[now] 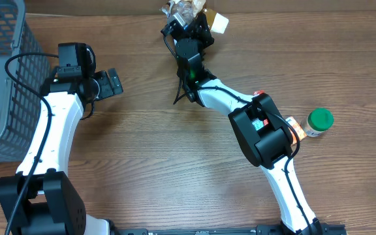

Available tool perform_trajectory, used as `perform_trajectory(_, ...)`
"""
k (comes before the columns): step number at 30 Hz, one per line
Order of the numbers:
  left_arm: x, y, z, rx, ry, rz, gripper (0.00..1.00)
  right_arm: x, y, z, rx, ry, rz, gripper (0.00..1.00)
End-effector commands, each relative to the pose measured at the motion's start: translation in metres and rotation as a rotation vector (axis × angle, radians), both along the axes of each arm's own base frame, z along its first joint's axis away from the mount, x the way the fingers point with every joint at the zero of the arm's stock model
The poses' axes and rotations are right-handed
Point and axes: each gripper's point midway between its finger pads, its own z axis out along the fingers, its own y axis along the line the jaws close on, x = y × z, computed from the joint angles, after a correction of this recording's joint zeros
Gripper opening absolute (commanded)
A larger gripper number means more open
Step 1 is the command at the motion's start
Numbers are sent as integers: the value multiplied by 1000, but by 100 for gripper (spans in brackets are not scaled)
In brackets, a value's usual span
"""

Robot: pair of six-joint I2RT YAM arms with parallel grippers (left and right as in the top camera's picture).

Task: Scan the item barcode
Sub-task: 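Carry the PanTree bag with the right gripper to the white scanner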

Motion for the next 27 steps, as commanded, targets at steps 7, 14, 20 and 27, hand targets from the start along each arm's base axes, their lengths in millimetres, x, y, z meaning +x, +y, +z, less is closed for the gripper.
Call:
perform_trajectory(7, 4, 3, 5, 9, -14, 9, 100, -8, -9, 67, -67, -228, -43, 4)
perform_trajectory(14, 4, 3, 5, 9, -14, 9, 100, -8, -11, 68, -117, -217, -54, 4)
perform_trajectory(20, 4, 3, 5, 9, -14, 9, 100, -3, -5, 57, -75, -192, -9, 4)
perform_trajectory(27, 4, 3, 5, 9, -14, 9, 100, 2, 1, 36, -87, -114, 21, 4)
